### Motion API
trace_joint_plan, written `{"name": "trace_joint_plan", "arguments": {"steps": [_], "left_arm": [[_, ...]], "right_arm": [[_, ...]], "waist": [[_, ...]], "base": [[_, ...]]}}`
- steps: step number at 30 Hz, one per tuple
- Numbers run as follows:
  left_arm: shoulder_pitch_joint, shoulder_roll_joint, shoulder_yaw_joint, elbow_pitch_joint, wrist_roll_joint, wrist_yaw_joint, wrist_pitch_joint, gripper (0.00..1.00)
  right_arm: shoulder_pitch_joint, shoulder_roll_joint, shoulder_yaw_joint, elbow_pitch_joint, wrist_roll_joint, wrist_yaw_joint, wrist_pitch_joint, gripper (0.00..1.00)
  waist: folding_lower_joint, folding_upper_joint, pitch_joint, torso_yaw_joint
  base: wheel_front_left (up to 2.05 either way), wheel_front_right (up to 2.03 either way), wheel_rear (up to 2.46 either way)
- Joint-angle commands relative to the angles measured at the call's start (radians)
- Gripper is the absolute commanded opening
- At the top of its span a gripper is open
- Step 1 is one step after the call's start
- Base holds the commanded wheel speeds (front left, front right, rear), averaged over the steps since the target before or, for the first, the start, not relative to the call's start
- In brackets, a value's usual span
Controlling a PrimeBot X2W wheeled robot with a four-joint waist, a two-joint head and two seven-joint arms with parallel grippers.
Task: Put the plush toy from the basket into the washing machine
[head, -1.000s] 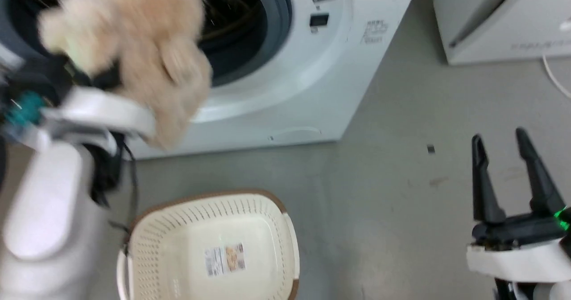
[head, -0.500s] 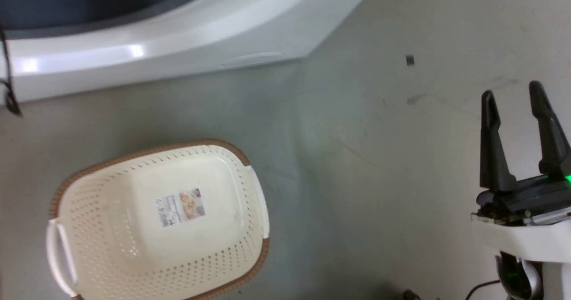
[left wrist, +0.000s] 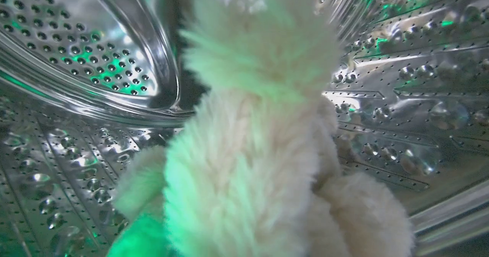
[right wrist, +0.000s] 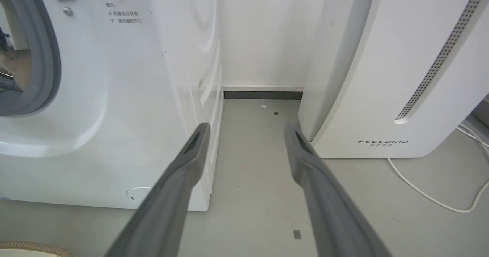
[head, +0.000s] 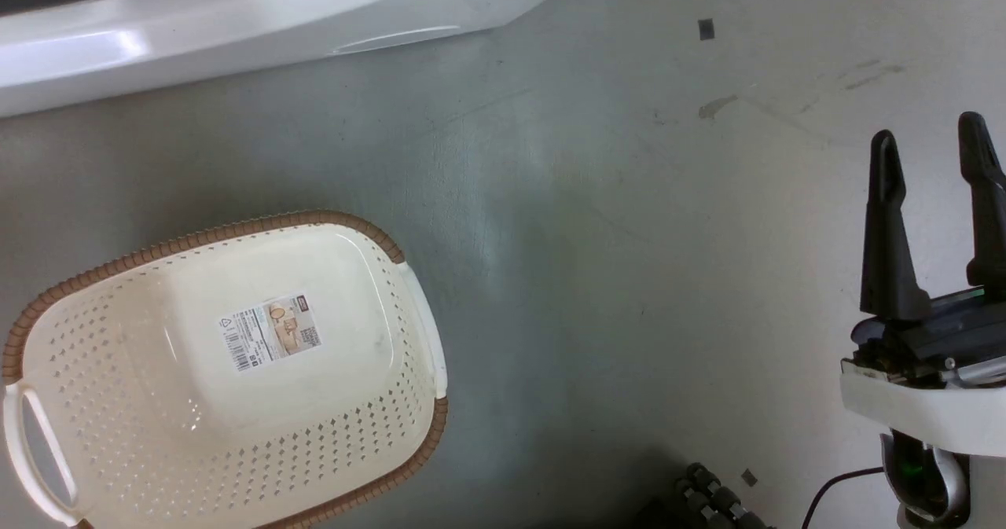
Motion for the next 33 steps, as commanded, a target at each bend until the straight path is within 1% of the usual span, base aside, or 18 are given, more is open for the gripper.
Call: {"name": "trace_joint_plan", "arguments": {"steps": [1, 3, 6, 8, 12, 16, 19, 22, 25, 29, 33], "left_arm": [[-0.021, -0.003, 0.005, 0.022, -0.01, -0.004, 0.007, 0.0], [-0.022, -0.001, -0.01, 0.053, -0.006, -0.02, 0.012, 0.0], [-0.023, -0.008, -0.012, 0.086, -0.02, -0.037, -0.011, 0.0], [-0.02, -0.011, -0.023, 0.105, -0.016, -0.042, -0.031, 1.0], [-0.001, -0.033, -0.035, 0.14, -0.024, -0.052, -0.089, 1.0], [0.056, -0.06, -0.055, 0.178, -0.031, -0.064, -0.162, 1.0], [0.112, -0.068, -0.11, 0.199, 0.01, -0.07, -0.225, 1.0], [0.184, -0.099, -0.143, 0.221, 0.026, -0.063, -0.279, 1.0], [0.262, -0.139, -0.136, 0.23, -0.001, -0.052, -0.313, 1.0], [0.381, -0.181, -0.116, 0.188, -0.04, -0.041, -0.329, 1.0], [0.537, -0.198, -0.109, 0.038, -0.039, -0.021, -0.33, 1.0]], "right_arm": [[-0.021, 0.0, -0.001, -0.005, 0.001, -0.001, -0.004, 1.0], [-0.022, 0.0, 0.002, -0.006, -0.003, -0.001, -0.004, 1.0], [-0.024, 0.0, 0.004, -0.005, -0.009, -0.001, -0.004, 1.0], [-0.024, 0.0, 0.004, -0.004, -0.014, -0.001, -0.004, 1.0], [-0.025, 0.0, -0.004, 0.009, -0.036, -0.001, -0.004, 1.0], [-0.019, 0.0, -0.013, 0.029, -0.062, -0.001, -0.004, 1.0], [-0.004, 0.0, -0.023, 0.043, -0.085, -0.001, -0.004, 1.0], [0.015, 0.0, -0.03, 0.063, -0.107, -0.001, -0.004, 1.0], [0.041, 0.0, -0.029, 0.083, -0.129, -0.001, -0.004, 1.0], [0.084, 0.0, -0.032, 0.111, -0.146, -0.001, -0.004, 1.0], [0.129, 0.0, -0.06, 0.156, -0.104, -0.001, -0.004, 1.0]], "waist": [[-0.0002, 0.0, 0.003, 0.003], [-0.0002, 0.0, 0.004, 0.006], [-0.0002, 0.0, -0.003, 0.015], [-0.0002, 0.0, -0.013, 0.022], [-0.0002, 0.0, -0.054, 0.043], [-0.0002, 0.0, -0.135, 0.069], [-0.0002, 0.0, -0.205, 0.093], [-0.0002, 0.0, -0.286, 0.12], [-0.0002, 0.0, -0.371, 0.147], [-0.0002, 0.0, -0.476, 0.182], [-0.0002, 0.0, -0.565, 0.212]], "base": [[0.0, 0.0, 0.0], [0.0, 0.0, 0.0], [0.0, 0.0, 0.0], [0.0, 0.0, 0.0], [0.0, 0.0, 0.0], [0.0, 0.0, 0.0], [0.0, 0.0, 0.0], [0.0, 0.0, 0.0], [0.0, 0.0, 0.0], [0.0, 0.0, 0.0], [0.0, 0.0, 0.0]]}}
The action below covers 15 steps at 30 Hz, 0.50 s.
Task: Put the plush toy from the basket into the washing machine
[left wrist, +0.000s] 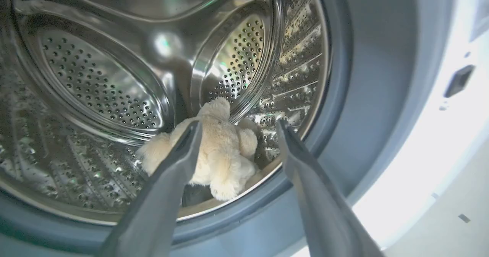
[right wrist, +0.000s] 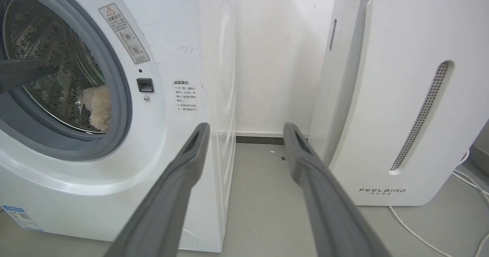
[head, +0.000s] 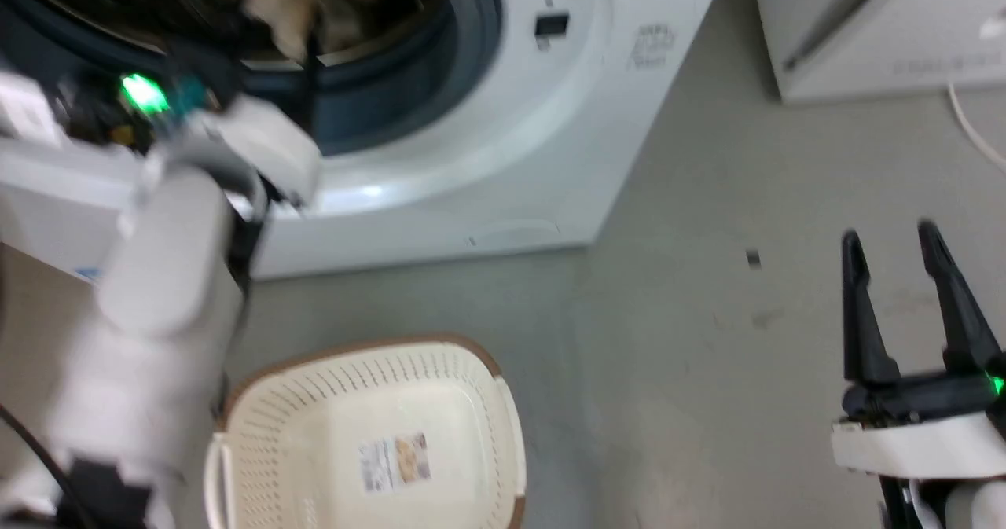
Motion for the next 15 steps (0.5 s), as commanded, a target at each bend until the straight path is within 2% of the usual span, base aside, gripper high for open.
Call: {"name": "trace_joint_plan", "arguments": {"steps": [1, 7, 15], "left_arm": [[0.079, -0.013, 0.006, -0.058, -0.003, 0.015, -0.005, 1.0], [0.28, -0.027, 0.04, -0.231, -0.016, 0.055, -0.005, 1.0], [0.629, -0.054, 0.131, -0.492, -0.03, 0.149, -0.005, 1.0]], "right_arm": [[0.026, 0.0, -0.014, 0.016, 0.003, -0.001, -0.004, 1.0], [0.066, 0.0, -0.015, 0.039, -0.005, -0.001, -0.004, 1.0], [0.109, 0.0, 0.0, 0.053, 0.003, -0.001, -0.004, 1.0]], "waist": [[0.0001, 0.0, -0.119, 0.068], [0.0001, 0.0, -0.194, 0.101], [0.0001, 0.0, -0.276, 0.119]], "base": [[0.0, 0.0, 0.0], [0.0, 0.0, 0.0], [0.0, 0.0, 0.0]]}}
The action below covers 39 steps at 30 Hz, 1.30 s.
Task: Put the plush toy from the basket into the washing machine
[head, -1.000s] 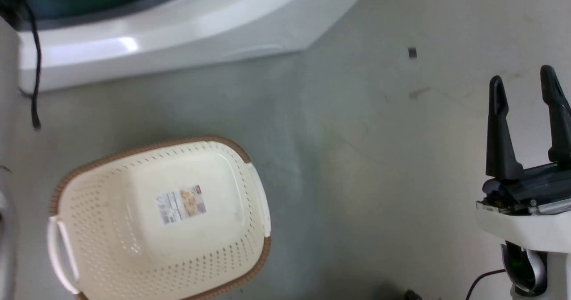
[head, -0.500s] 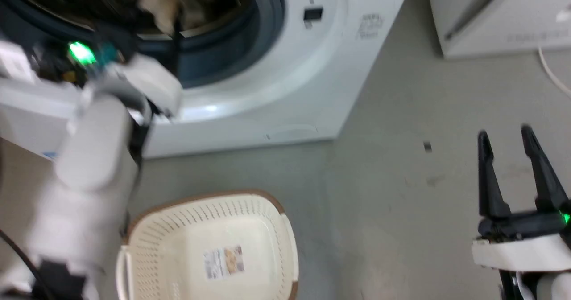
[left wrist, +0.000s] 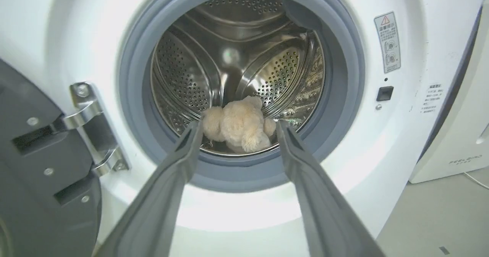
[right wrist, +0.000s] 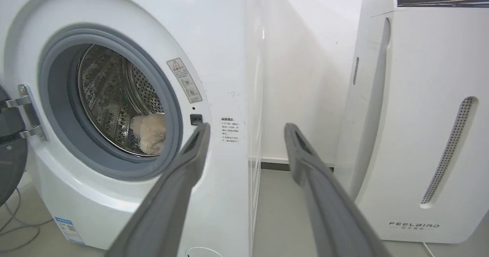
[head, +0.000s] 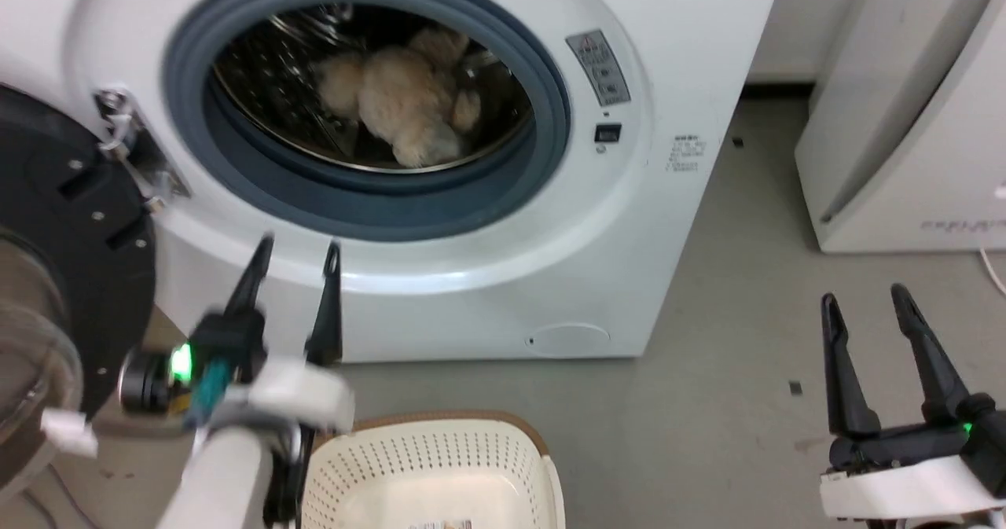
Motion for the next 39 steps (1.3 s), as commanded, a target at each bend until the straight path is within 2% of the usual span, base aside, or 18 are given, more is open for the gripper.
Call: {"name": "trace_joint_plan", "arguments": {"steps": [1, 4, 9, 16, 22, 23, 39], "left_arm": [[0.029, -0.009, 0.009, -0.02, -0.001, 0.011, -0.005, 1.0], [0.138, -0.03, 0.04, -0.097, 0.006, 0.043, -0.005, 1.0], [0.28, -0.064, 0.06, -0.187, 0.031, 0.06, -0.005, 1.0], [0.394, -0.104, 0.061, -0.256, 0.075, 0.05, -0.005, 1.0], [0.409, -0.126, 0.069, -0.235, 0.081, 0.022, -0.005, 1.0], [0.4, -0.124, 0.068, -0.234, 0.079, 0.022, 0.0, 0.0], [0.392, -0.132, 0.085, -0.239, 0.098, 0.009, 0.03, 0.0]], "right_arm": [[0.018, 0.0, 0.0, 0.003, 0.005, -0.001, -0.004, 1.0], [0.037, 0.0, 0.0, 0.006, 0.006, -0.001, -0.004, 1.0], [0.073, 0.0, 0.003, 0.014, 0.006, -0.001, -0.004, 1.0], [0.102, 0.0, 0.009, 0.024, 0.013, -0.001, -0.004, 1.0], [0.11, 0.0, 0.021, 0.03, 0.005, -0.001, -0.004, 1.0], [0.097, 0.0, 0.019, 0.027, 0.006, 0.0, 0.0, 0.0], [0.087, 0.0, 0.027, 0.033, -0.003, 0.0, 0.029, 0.0]], "waist": [[0.0003, 0.0, -0.024, 0.013], [0.0003, 0.0, -0.047, 0.024], [0.0003, 0.0, -0.079, 0.044], [0.0003, 0.0, -0.103, 0.059], [0.0003, 0.0, -0.106, 0.071], [0.0003, 0.0, -0.106, 0.071], [0.0003, 0.0, -0.106, 0.065]], "base": [[0.0, 0.0, 0.0], [0.0, 0.0, 0.0], [0.0, 0.0, 0.0], [0.0, 0.0, 0.0], [0.0, 0.0, 0.0], [0.0, 0.0, 0.0], [0.0, 0.0, 0.0]]}}
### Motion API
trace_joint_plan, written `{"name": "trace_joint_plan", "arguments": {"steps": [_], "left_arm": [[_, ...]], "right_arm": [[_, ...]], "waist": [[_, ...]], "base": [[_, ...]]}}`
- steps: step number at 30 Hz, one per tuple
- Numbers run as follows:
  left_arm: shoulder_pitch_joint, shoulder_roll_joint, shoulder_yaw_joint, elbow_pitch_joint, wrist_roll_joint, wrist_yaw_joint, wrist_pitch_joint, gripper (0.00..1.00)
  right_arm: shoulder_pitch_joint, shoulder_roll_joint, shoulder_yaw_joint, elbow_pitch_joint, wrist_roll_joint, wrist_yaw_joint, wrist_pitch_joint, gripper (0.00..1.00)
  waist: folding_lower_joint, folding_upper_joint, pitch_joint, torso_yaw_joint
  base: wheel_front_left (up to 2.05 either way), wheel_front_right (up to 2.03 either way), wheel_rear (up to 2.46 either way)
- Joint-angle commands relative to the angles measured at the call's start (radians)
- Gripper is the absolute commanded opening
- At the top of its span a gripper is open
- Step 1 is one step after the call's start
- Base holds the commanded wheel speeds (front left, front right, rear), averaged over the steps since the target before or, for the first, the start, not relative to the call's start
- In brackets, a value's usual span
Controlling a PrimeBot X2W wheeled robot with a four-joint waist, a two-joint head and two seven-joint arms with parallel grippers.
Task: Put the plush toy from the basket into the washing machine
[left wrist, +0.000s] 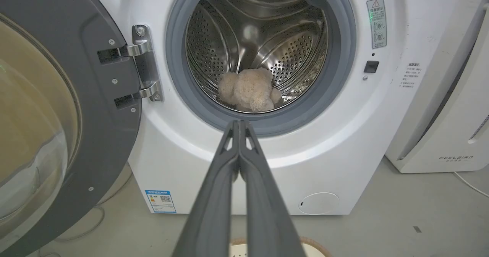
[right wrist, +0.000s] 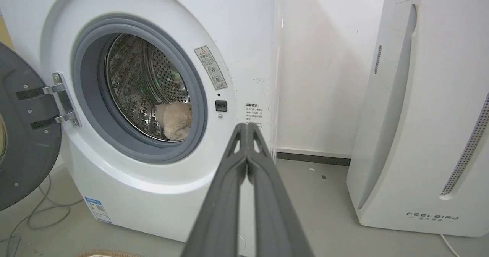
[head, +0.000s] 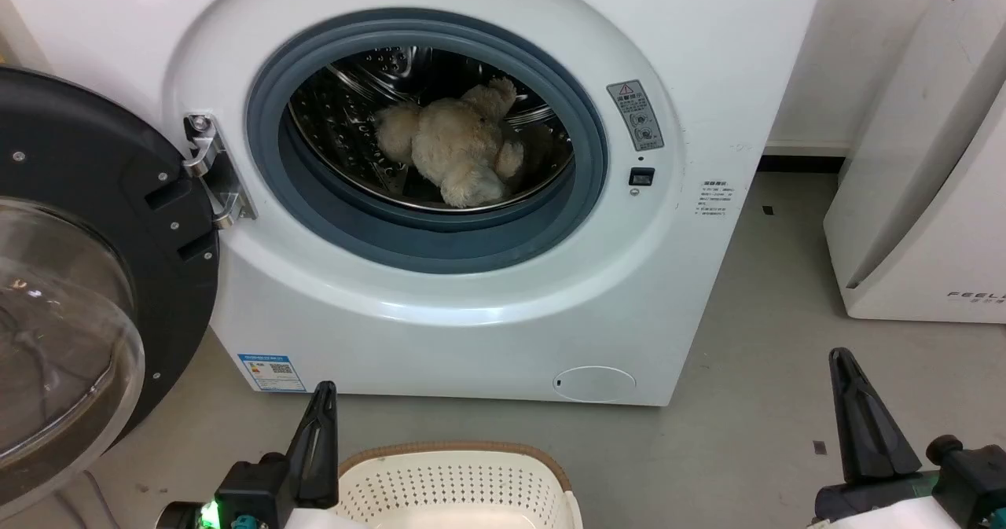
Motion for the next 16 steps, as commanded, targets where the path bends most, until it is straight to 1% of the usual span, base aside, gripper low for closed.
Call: {"name": "trace_joint_plan", "arguments": {"steps": [1, 16], "left_arm": [[-0.007, -0.005, 0.008, -0.005, 0.01, -0.003, 0.005, 0.0], [-0.016, -0.016, 0.03, -0.012, 0.032, -0.019, 0.037, 0.0]], "right_arm": [[-0.009, 0.0, 0.002, 0.005, -0.01, 0.0, 0.005, 0.0], [-0.021, 0.0, 0.012, 0.013, -0.021, 0.0, 0.038, 0.0]], "waist": [[0.0001, -0.0001, 0.0, -0.001], [0.0001, -0.0001, 0.0, -0.008]], "base": [[0.0, 0.0, 0.0], [0.0, 0.0, 0.0]]}}
